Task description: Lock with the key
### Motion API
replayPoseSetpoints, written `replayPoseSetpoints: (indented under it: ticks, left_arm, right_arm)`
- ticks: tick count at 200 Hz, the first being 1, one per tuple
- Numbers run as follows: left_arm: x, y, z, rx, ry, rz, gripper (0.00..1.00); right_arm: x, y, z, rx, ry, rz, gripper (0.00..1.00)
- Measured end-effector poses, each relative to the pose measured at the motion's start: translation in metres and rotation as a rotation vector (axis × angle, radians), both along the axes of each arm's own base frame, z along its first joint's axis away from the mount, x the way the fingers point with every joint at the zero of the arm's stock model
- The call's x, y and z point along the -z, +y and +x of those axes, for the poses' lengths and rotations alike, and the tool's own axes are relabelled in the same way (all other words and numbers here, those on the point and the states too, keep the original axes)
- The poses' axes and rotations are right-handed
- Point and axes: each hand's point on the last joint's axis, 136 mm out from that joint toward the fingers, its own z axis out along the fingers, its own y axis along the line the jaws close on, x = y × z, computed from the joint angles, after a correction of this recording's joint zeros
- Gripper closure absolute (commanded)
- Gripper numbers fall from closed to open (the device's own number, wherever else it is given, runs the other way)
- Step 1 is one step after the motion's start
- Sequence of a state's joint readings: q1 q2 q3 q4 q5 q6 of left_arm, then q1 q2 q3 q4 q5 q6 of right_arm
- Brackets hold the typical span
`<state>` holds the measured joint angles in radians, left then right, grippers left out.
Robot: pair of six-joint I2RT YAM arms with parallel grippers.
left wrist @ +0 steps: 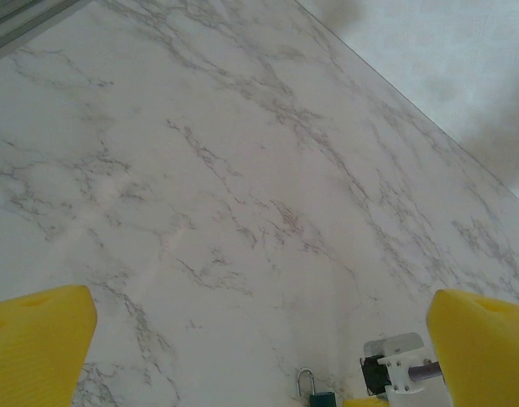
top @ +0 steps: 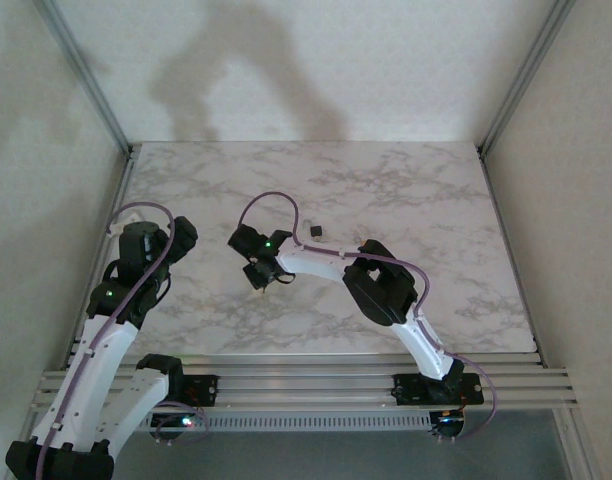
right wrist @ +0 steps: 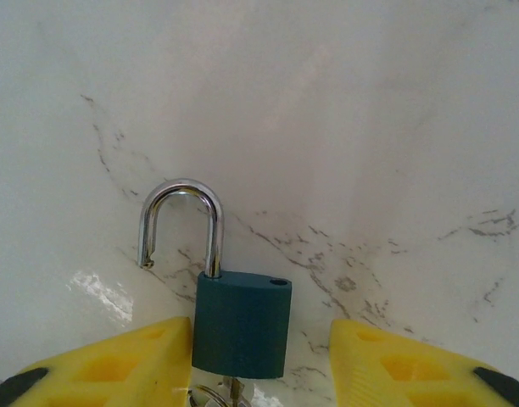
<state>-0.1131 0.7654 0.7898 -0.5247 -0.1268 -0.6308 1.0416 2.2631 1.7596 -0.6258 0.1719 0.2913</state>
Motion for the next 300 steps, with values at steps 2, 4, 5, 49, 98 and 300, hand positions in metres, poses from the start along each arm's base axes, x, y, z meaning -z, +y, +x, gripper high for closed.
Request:
replayPoseSetpoints:
  ticks: [2,4,5,49,98,300]
  left_arm:
    - [0.0000,-0.0001,0.0000,0.000,0.000,0.000,0.00]
    - [-0.0001,-0.0001,0.0001,0.000,0.000,0.000,0.00]
    - [-0.0001,-0.0001,0.0001,0.000,0.000,0.000,0.01]
    - [-0.0001,-0.0001,0.0001,0.000,0.000,0.000,0.00]
    - [-0.0001,-0.0001,0.0001,0.000,0.000,0.000,0.00]
    - [0.0004,-0.0020,0.0003,0.011,0.001,-0.003,0.00]
  right_arm:
    - [0.0002,0.0001,0.0001,0.000,0.000,0.000,0.55]
    - [0.0004,0.0002,0.0001,0.000,0.000,0.000,0.55]
    - [0.0002,0.0003,0.0002,0.000,0.000,0.000,0.55]
    - [0.0006,0.0023,0.0014,0.000,-0.001,0.002,0.58]
    - [0.0011,0.0049,0.0008,-0.004,-0.004,-0.001,0.63]
    - [-0.0004,0.0047,-0.0039,-0.025,-0.011,0.019,0.75]
